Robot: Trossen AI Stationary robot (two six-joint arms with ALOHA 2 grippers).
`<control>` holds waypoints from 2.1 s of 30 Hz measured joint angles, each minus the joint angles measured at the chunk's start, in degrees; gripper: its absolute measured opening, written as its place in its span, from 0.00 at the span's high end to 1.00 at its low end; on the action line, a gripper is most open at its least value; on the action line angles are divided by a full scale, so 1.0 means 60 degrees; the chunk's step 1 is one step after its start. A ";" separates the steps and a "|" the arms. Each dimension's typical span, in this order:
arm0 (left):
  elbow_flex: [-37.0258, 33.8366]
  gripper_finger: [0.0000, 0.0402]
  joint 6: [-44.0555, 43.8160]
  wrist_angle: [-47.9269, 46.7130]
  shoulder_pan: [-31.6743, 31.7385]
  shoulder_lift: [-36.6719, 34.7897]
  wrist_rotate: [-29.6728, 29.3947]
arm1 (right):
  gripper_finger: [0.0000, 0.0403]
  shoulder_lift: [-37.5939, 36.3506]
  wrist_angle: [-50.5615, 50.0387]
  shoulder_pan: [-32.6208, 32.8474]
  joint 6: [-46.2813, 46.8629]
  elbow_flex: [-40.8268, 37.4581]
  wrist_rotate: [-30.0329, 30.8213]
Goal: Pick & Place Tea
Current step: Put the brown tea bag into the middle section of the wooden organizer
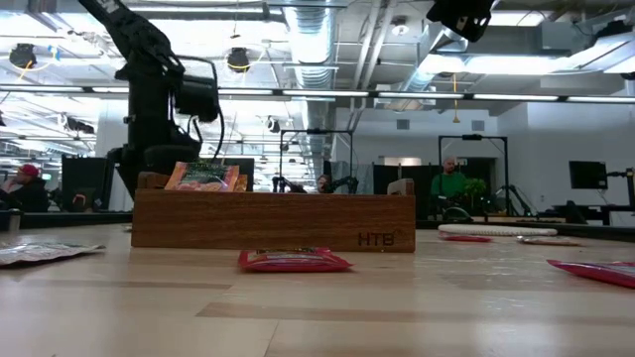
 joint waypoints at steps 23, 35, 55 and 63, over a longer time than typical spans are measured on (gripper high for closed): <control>-0.0174 0.36 0.0075 0.0606 -0.0029 0.1073 0.0639 | 0.76 0.0000 0.0004 0.0011 0.0342 0.0000 0.0000; -0.0200 0.56 -0.0211 0.0609 -0.0251 0.0915 0.0911 | 0.76 0.0003 0.0004 0.0011 0.0328 0.0000 0.0000; -0.0200 0.84 -0.0784 0.0617 -0.0824 0.0821 0.0839 | 0.76 0.0000 0.0004 0.0011 0.0328 0.0000 0.0000; -0.0196 0.91 -0.1029 0.0621 -0.1233 0.0818 0.0843 | 0.76 0.0001 0.0004 0.0011 0.0328 0.0002 0.0000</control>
